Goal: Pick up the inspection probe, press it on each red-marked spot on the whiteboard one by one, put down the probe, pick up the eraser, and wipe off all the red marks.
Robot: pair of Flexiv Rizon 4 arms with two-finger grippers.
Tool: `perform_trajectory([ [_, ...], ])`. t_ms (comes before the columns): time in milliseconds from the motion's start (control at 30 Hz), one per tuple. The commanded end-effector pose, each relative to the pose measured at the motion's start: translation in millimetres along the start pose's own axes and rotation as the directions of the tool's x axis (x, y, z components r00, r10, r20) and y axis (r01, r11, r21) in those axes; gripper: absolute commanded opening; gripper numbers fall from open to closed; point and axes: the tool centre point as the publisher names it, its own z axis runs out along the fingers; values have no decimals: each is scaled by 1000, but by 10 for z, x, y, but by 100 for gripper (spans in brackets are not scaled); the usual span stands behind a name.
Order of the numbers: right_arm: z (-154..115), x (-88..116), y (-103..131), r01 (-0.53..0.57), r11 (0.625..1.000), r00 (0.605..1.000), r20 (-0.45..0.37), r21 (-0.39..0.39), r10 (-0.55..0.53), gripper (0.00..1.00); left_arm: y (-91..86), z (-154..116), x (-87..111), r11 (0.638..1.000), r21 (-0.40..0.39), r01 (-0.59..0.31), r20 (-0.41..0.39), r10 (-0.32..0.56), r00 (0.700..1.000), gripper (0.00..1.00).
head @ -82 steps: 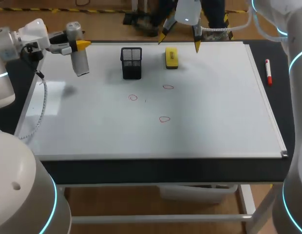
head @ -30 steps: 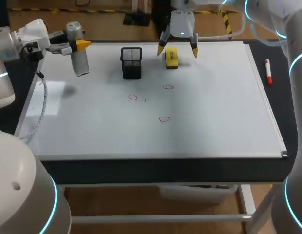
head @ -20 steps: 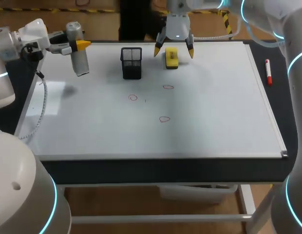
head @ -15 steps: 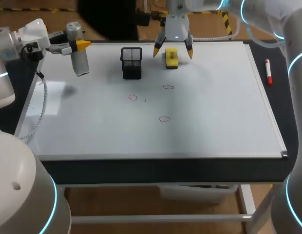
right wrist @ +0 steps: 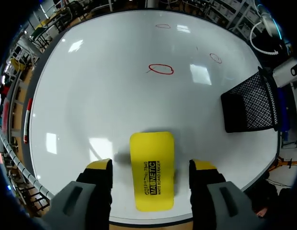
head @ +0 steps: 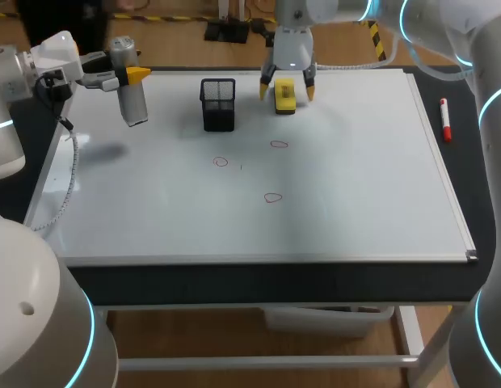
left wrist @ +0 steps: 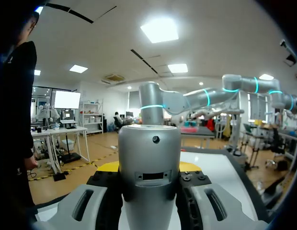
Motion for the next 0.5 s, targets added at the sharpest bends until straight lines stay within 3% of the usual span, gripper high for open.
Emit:
perform_trajectory([
  [33,3,-71,-73,0,969,1000,-24,-248,-7,0,-5,-1,2,1000,1,-1,0,1,1000,0],
  [133,12,-60,-52,-15,968,999,-32,-251,7,0,-5,-1,2,1000,1,-1,0,1,1000,0],
  [500,-272,110,182,-59,987,997,-58,-153,51,0,-5,-1,2,1000,1,-1,0,1,1000,0],
])
